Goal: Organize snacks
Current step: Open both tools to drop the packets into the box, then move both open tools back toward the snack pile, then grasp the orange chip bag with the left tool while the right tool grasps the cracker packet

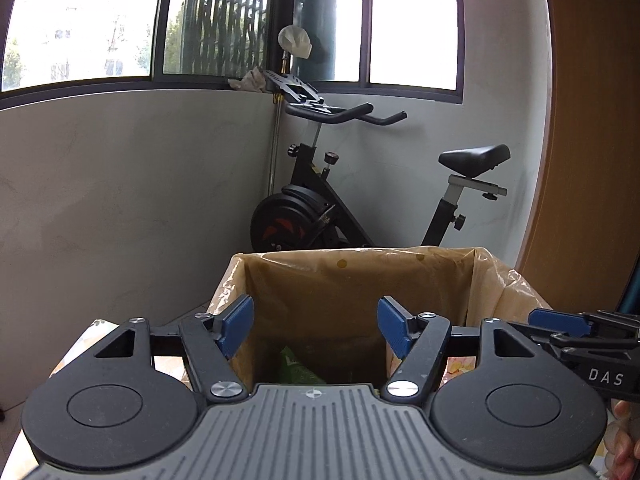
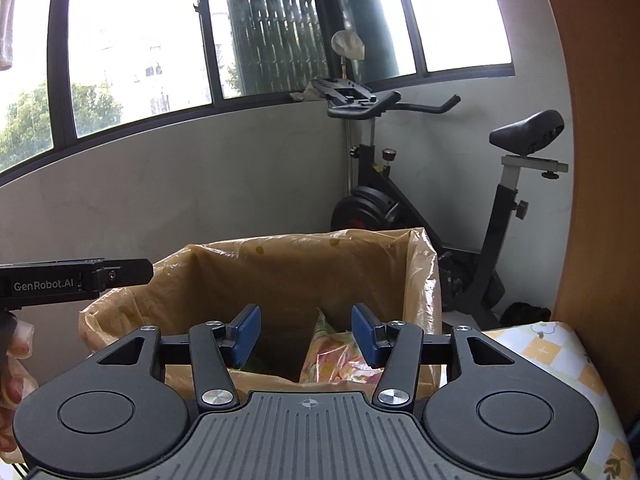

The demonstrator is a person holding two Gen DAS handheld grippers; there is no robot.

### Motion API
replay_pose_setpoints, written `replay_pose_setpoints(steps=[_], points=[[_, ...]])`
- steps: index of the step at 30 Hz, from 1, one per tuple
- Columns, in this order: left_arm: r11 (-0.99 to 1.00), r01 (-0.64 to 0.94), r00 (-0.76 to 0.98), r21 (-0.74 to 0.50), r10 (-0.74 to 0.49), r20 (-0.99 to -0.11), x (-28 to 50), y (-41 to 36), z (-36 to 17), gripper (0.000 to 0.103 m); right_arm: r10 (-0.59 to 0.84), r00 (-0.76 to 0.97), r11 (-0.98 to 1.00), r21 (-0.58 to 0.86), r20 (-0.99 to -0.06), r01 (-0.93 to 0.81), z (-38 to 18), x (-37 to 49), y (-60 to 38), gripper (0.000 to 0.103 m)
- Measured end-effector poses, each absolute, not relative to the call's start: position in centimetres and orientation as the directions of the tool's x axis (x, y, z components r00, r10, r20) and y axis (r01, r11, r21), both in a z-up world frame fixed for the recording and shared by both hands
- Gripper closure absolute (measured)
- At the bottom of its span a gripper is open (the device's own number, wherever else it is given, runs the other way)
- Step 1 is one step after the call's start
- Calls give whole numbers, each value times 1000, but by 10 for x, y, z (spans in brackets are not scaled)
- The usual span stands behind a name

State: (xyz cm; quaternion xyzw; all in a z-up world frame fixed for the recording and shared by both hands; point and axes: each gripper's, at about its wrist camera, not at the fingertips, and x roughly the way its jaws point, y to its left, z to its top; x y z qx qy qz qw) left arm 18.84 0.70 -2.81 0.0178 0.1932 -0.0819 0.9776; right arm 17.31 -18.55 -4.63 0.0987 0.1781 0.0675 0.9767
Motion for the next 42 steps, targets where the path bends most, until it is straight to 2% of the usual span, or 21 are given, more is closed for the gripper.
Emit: replay_pose_setpoints(steps=[13, 21, 30, 32, 42], points=[[988, 157, 908, 16, -138, -396, 146, 24, -13, 31, 171, 944, 966, 238, -282, -103, -37, 114, -195, 55], [990, 139, 893, 4, -124, -434, 116, 66, -30, 31, 148, 943, 970, 228, -297, -81, -58, 78, -202, 55], [992, 124, 843, -32, -122, -524, 112, 110, -98, 30, 105, 917, 986, 160, -384, -46, -119, 62, -195, 51], [991, 124, 833, -48, -130, -538, 113, 116, -115, 26, 109, 900, 986, 158, -422, -46, -137, 59, -194, 51], [987, 122, 784, -107, -162, -599, 124, 133, -164, 26, 108, 763, 994, 90, -637, -66, -215, 62, -184, 44]])
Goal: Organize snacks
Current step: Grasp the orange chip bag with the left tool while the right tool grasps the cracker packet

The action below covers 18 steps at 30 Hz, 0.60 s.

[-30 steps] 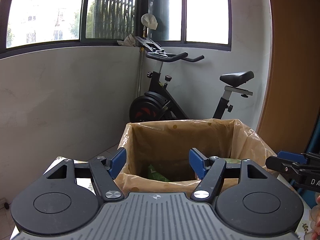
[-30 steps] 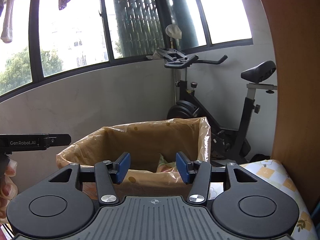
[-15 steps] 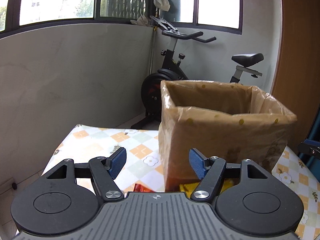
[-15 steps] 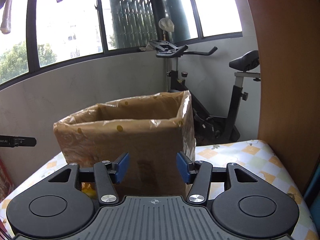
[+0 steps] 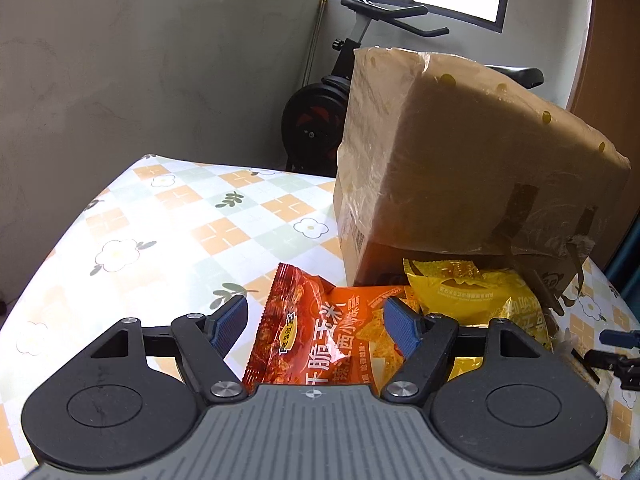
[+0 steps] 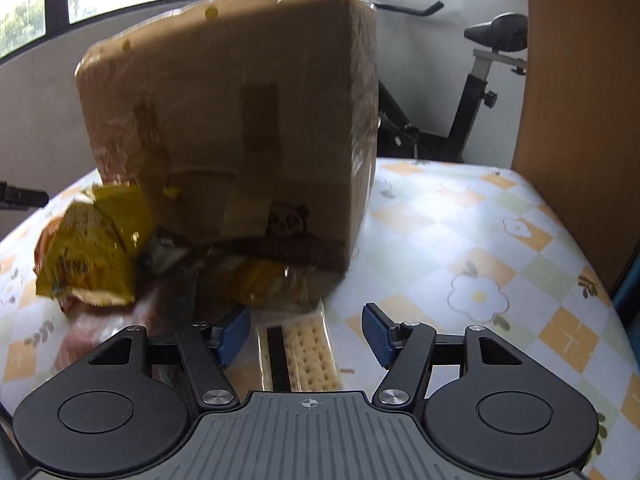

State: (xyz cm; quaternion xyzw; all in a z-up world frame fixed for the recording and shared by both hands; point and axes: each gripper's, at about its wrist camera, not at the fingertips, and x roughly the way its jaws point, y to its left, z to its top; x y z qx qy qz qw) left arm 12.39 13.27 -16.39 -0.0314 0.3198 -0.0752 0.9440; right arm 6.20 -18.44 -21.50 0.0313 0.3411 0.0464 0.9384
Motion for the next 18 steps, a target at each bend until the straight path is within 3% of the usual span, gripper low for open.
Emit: replay_pose_setpoints(steps=[7, 13, 18], points=[[983, 141, 765, -116, -182, -618, 126, 130, -180, 22, 119, 745, 993, 84, -656, -84, -234, 67, -179, 60], [977, 159, 759, -144, -214, -615, 134, 124, -187, 14, 92, 772, 995, 92, -629, -44, -237, 73, -191, 60], [968, 188, 738, -166, -251, -626, 138, 118, -194, 14, 98, 786, 994, 98, -610, -48, -239, 69, -195, 60]])
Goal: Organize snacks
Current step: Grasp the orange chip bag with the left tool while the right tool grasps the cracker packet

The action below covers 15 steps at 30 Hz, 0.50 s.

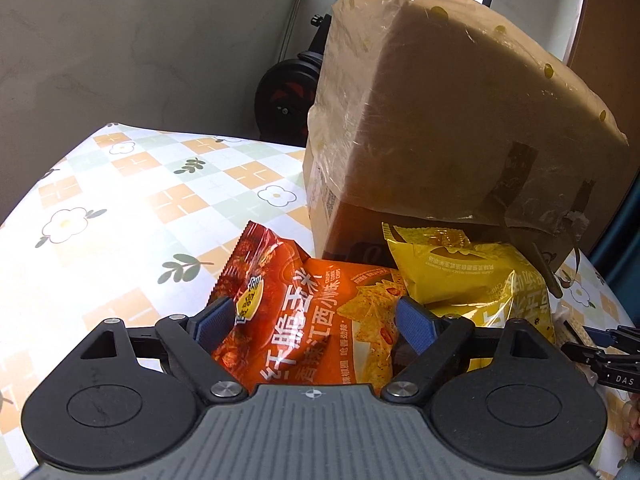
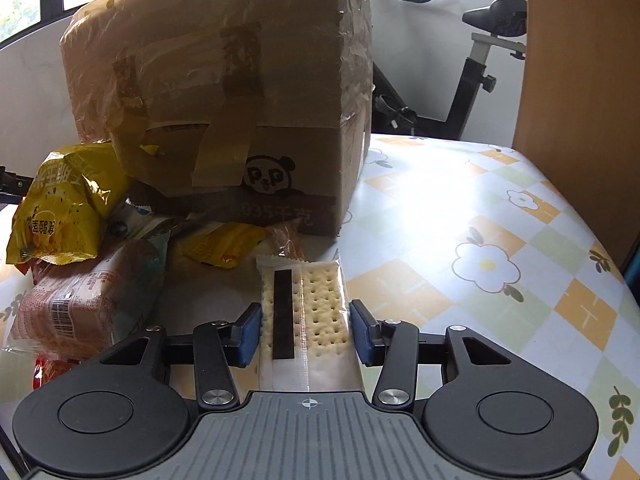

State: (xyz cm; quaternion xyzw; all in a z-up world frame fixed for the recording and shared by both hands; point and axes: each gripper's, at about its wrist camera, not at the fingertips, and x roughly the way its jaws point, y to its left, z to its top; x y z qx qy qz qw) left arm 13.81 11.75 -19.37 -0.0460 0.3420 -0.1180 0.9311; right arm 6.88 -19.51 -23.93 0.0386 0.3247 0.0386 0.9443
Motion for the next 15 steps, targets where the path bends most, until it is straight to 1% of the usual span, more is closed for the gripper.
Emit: replay_pose_setpoints(steps=[5, 8, 11, 15], points=[[973, 186, 748, -137, -231, -622, 133, 113, -202, 12, 100, 791, 994, 103, -604, -47, -241, 67, -197, 59], [976, 158, 758, -150, -217, -616, 132, 118, -205, 7, 107, 792, 993, 110, -602, -51, -240, 66, -198, 59], [986, 124, 760, -114, -168, -628, 134, 118, -211, 7, 108, 793, 992, 112, -600, -51, -241, 66, -199, 59], [986, 108, 770, -126, -163, -618, 131, 121, -210, 7, 109, 793, 992, 114, -599, -50, -241, 66, -198, 59]])
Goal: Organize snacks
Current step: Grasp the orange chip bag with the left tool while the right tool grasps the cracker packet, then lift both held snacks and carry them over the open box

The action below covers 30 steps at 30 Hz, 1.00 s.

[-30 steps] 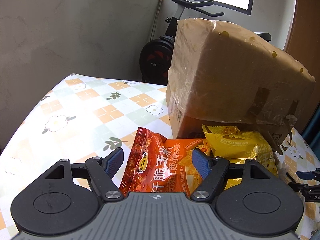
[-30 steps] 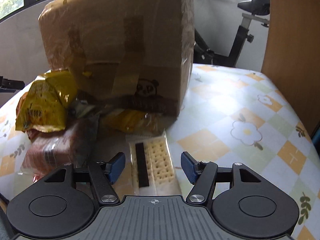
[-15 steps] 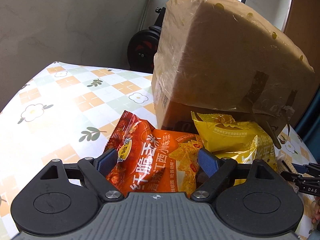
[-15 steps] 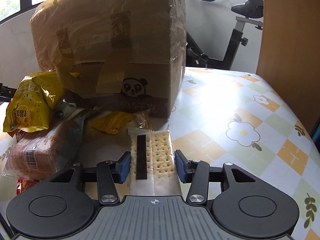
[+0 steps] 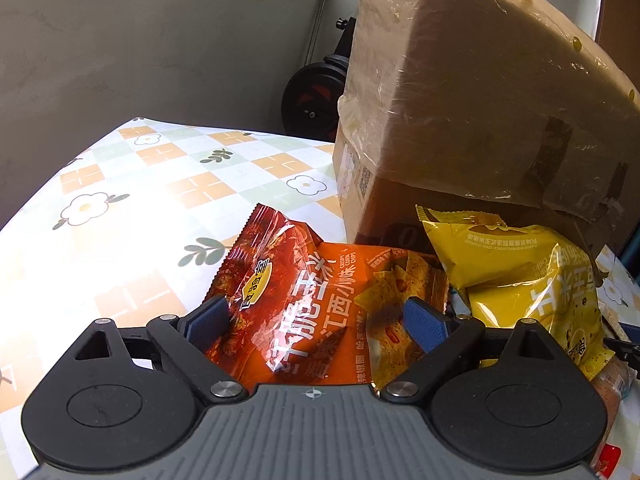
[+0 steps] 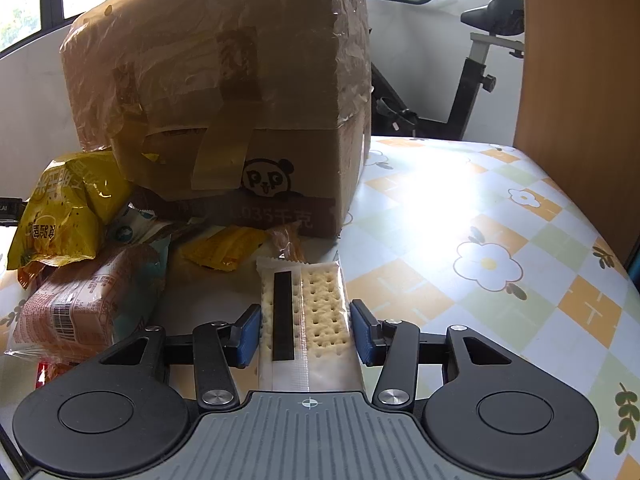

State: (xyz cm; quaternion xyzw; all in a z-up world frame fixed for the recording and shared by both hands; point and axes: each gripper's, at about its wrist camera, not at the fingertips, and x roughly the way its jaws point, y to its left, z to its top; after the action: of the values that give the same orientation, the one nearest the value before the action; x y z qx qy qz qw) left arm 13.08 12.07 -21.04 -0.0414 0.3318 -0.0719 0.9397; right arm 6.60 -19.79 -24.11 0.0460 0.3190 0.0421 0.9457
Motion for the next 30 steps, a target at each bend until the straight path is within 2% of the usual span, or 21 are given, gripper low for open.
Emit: replay_pose_setpoints(steps=[3, 7, 10, 21, 30], points=[[987, 109, 780, -117, -157, -606, 124, 120, -209, 13, 110, 793, 992, 114, -599, -51, -241, 66, -198, 59], [991, 108, 806, -76, -132, -577, 114, 115, -204, 37, 111, 794, 992, 116, -598, -52, -241, 66, -197, 59], [991, 97, 814, -88, -130, -566, 104, 118, -199, 45, 115, 795, 991, 122, -596, -52, -241, 66, -199, 58], [986, -50, 846, -157, -42, -532, 59, 137, -181, 48, 119, 797, 990, 132, -592, -50, -242, 65, -200, 59], [992, -16, 884, -128, -46, -465, 43, 133, -140, 48, 119, 817, 984, 178, -565, -21, -236, 59, -208, 60]])
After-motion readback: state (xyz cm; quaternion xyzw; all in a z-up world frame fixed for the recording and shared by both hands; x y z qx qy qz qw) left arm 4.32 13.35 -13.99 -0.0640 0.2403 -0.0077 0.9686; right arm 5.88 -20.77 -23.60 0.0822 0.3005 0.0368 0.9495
